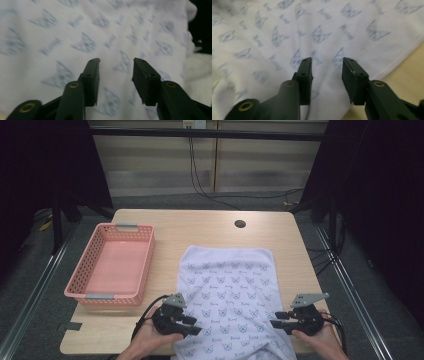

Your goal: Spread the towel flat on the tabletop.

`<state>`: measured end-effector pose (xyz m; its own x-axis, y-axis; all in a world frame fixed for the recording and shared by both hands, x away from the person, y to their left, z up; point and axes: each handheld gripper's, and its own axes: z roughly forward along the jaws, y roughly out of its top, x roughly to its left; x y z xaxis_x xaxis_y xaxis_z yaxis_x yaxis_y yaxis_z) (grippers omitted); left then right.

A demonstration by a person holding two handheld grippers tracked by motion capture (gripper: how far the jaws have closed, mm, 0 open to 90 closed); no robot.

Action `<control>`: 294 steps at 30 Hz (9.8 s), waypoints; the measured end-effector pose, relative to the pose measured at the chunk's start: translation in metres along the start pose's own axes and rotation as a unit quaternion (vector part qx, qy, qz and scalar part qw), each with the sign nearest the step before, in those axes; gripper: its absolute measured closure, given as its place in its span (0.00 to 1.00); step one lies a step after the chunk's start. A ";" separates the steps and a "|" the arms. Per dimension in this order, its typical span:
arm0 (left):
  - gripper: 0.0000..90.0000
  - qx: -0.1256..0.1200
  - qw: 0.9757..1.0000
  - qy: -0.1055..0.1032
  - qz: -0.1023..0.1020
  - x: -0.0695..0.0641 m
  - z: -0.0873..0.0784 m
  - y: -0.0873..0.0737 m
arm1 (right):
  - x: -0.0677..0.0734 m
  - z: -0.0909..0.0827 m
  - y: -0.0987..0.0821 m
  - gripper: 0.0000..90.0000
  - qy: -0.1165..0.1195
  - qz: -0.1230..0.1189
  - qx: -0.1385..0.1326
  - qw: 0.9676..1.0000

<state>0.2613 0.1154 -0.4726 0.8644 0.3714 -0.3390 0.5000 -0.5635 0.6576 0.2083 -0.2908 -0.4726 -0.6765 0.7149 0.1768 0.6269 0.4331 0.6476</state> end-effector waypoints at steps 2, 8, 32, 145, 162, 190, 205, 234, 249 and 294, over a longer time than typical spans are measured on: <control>0.56 -0.032 0.999 0.021 -0.028 0.014 0.000 0.006 | -0.008 0.002 0.005 0.61 -0.014 0.006 -0.013 1.000; 0.48 -0.046 0.995 0.078 -0.045 0.039 0.003 0.018 | -0.027 0.016 0.018 0.51 -0.036 0.012 -0.031 0.999; 0.73 -0.012 0.995 0.100 0.017 0.041 0.020 0.004 | -0.024 0.023 0.004 0.80 -0.064 -0.027 0.016 0.997; 0.97 -0.219 0.968 0.120 -0.016 0.067 -0.082 0.097 | -0.093 -0.061 0.136 0.96 -0.040 0.062 -0.204 0.976; 0.96 -0.087 0.993 0.058 -0.049 -0.006 -0.038 -0.034 | -0.012 -0.049 -0.006 0.96 0.015 0.067 -0.074 0.995; 0.97 -0.023 0.992 0.101 -0.067 0.046 0.005 -0.008 | -0.033 0.007 -0.008 0.96 -0.016 0.073 0.032 0.997; 0.97 -0.042 0.985 0.144 -0.090 0.097 0.014 0.025 | -0.088 0.035 0.031 0.96 -0.045 0.095 0.001 0.994; 0.96 -0.055 0.960 0.250 -0.109 0.190 0.028 0.084 | -0.157 0.101 0.114 0.96 -0.116 0.146 -0.045 0.981; 0.96 -0.090 0.968 0.206 -0.113 0.164 0.004 0.100 | -0.159 0.053 0.126 0.96 -0.062 0.148 -0.125 0.979; 0.94 -0.125 0.989 0.076 -0.017 -0.002 -0.044 -0.027 | -0.015 -0.049 -0.022 0.94 -0.012 0.045 -0.123 0.991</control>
<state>0.2434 0.1625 -0.4598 0.8192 0.5054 -0.2711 0.4837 -0.3550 0.8000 0.1861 -0.3383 -0.4529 -0.6109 0.7587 0.2262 0.5692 0.2224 0.7916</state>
